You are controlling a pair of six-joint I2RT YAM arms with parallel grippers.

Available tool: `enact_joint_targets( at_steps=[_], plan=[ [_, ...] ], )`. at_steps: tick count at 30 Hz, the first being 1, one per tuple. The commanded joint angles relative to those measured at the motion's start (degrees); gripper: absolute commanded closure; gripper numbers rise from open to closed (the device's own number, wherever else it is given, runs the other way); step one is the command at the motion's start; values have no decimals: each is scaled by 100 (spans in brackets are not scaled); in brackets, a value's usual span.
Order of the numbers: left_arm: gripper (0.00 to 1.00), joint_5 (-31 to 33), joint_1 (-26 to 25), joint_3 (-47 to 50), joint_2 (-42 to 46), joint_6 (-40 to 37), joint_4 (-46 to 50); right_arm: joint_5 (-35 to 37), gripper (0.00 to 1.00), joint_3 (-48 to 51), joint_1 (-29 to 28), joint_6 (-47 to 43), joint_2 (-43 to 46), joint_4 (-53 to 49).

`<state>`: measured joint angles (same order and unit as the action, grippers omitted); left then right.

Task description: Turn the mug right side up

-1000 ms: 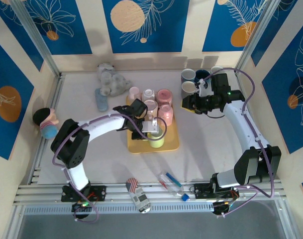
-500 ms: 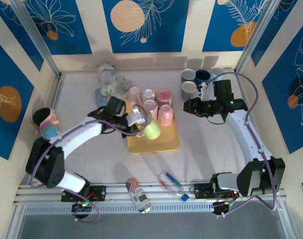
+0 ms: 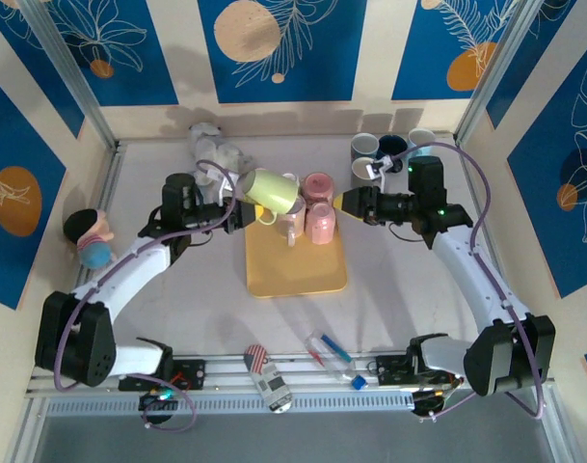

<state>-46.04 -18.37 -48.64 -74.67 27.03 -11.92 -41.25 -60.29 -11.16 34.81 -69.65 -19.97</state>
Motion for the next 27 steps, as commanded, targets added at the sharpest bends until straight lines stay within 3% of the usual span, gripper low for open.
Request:
enact_joint_targets(
  at_steps=[1,6,10,15,27],
  plan=[
    [100,-34,44,-46,350,1417,-1454,-284,52,-29,-258,643,-21,547],
    [100,539,68,118,580,2193,-1635,-440,52,-374,-584,1189,-412,659],
    [100,1082,70,162,743,2574,-1251,-585,52,-585,-815,1343,-710,750],
    [100,1293,70,156,777,3067,-1042,-426,51,-605,-1203,1760,-966,1444],
    [100,1633,67,588,770,3939,-2096,-83,51,-646,-1535,2598,-1485,2525]
  ],
)
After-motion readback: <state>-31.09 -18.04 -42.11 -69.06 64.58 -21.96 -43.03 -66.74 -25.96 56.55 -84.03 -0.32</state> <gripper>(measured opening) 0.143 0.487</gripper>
